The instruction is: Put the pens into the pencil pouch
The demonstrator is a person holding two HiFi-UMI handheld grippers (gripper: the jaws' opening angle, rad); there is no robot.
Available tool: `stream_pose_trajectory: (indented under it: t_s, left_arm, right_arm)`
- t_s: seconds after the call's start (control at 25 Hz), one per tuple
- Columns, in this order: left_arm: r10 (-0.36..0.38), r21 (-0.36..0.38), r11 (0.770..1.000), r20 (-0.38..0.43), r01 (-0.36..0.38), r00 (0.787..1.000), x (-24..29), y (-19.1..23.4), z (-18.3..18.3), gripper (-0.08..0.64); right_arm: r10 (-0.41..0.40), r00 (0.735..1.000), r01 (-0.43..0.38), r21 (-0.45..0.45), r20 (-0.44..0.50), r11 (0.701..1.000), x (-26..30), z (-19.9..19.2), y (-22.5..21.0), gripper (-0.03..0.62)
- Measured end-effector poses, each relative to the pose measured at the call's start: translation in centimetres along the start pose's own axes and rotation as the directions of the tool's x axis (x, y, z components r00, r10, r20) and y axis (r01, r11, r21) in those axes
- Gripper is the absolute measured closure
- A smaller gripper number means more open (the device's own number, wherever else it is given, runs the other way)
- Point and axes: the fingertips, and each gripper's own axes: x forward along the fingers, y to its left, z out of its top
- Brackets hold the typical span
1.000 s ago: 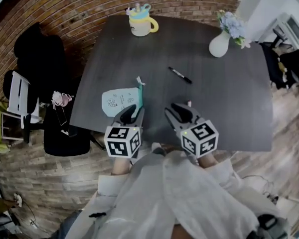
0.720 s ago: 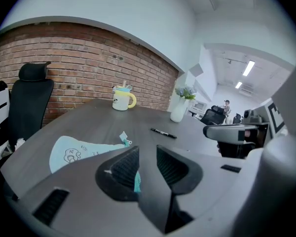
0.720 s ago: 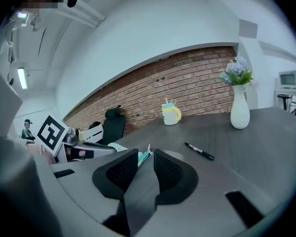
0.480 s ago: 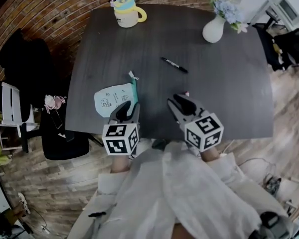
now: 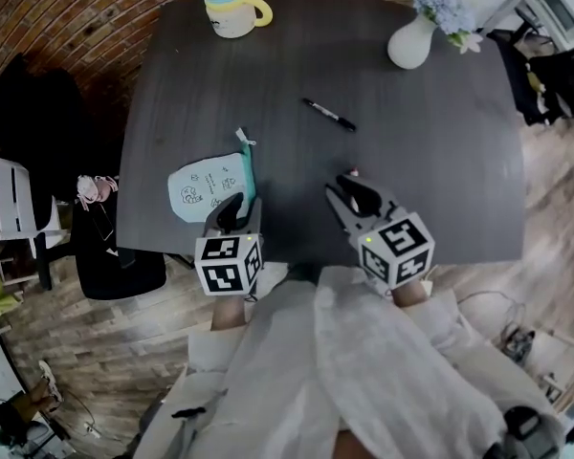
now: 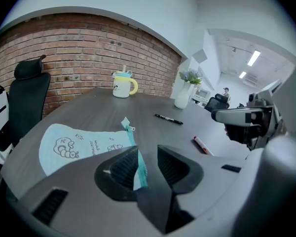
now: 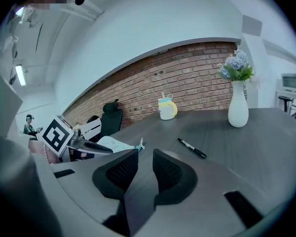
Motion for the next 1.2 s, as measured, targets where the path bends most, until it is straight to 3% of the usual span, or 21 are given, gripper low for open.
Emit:
stream_pose_trajectory:
  t_s: [0.2, 0.44, 0.72, 1.2]
  left_arm:
    - [0.03, 0.025, 0.999, -0.038, -0.029, 0.999, 0.8, 0.1, -0.4, 0.456]
    - [0.088, 0.078, 0.994, -0.106, -0.079, 0.991, 2.0, 0.7, -1.5, 0.456]
    - [0.101, 0.071, 0.993, -0.15, -0.092, 0.983, 3.0, 0.9, -2.4, 0.425]
    - [0.159, 0.03, 0.987, -0.201, -0.157, 0.967, 4.1, 1.8, -3.2, 0.449]
  right_arm:
    - [0.011, 0.998, -0.013, -0.038, -0.056, 0.999, 0.0, -0.5, -0.7, 0.508]
    - [0.015, 0.996, -0.016, -0.009, -0.086, 1.0, 0.1, -0.9, -2.4, 0.508]
    - [0.015, 0.994, -0.017, -0.018, -0.107, 1.0, 0.3, -1.1, -3.4, 0.508]
    - [0.039, 0.993, -0.042, -0.019, -0.112, 0.999, 0.4, -0.8, -3.7, 0.508]
